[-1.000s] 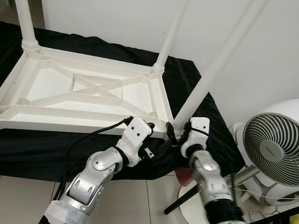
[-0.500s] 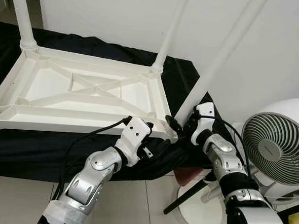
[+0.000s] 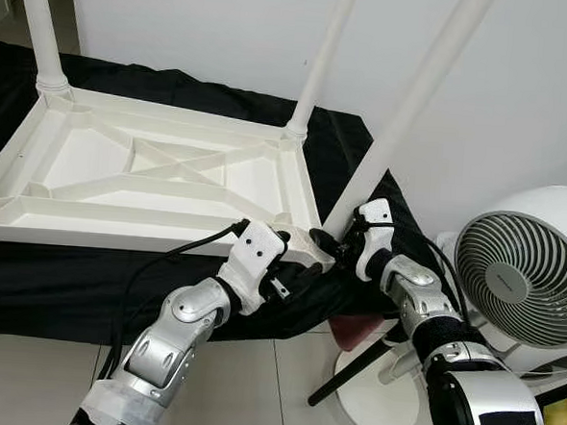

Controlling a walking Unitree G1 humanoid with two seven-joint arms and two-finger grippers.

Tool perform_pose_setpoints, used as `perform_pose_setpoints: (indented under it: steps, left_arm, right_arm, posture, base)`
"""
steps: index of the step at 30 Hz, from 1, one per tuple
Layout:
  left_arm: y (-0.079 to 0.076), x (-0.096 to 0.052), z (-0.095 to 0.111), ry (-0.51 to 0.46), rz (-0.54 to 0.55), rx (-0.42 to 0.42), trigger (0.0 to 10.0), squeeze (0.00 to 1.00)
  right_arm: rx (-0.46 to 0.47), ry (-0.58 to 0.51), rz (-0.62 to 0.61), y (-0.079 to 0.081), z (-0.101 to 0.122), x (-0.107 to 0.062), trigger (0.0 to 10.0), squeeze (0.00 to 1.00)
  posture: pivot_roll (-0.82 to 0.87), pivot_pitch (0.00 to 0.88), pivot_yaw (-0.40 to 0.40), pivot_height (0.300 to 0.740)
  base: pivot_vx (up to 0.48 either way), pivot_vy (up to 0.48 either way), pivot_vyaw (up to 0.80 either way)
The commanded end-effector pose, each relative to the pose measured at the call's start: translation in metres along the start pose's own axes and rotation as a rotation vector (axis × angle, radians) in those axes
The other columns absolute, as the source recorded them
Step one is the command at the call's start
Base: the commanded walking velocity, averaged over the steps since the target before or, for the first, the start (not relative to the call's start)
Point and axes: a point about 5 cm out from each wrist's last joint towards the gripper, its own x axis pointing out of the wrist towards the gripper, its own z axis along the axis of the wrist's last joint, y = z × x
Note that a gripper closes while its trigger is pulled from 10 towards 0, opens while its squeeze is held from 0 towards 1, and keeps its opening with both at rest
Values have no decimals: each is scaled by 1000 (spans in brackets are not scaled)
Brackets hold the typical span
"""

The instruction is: Building children table

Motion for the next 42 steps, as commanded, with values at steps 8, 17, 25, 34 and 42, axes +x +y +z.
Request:
perform_pose_setpoints:
  steps: [8,17,25,34,42]
  left_arm:
    - [-5,4,6,-19,-40,0,10000,0]
    - [-6,3,4,-12,-39,-10,10000,0]
    - [-9,3,2,-11,-41,-20,10000,0]
    - [-10,3,2,-10,-49,-19,10000,0]
    - [-9,0,2,-2,-58,-30,10000,0]
  right_arm:
    - [73,21,-143,-6,-9,-2,10000,0]
    - [146,3,-417,1,-12,3,10000,0]
    - [217,-25,-748,28,-13,9,10000,0]
    - [225,-106,-660,41,2,13,10000,0]
    - [222,-168,-572,30,8,-2,10000,1000]
  posture:
    - [18,0,-200,740]
    - [11,0,-201,740]
    - [10,0,-206,740]
    - [7,0,-208,740]
    - [14,0,-210,740]
  base:
    - [0,0,0]
    - [0,0,0]
    - [0,0,0]
    - [0,0,0]
    - [0,0,0]
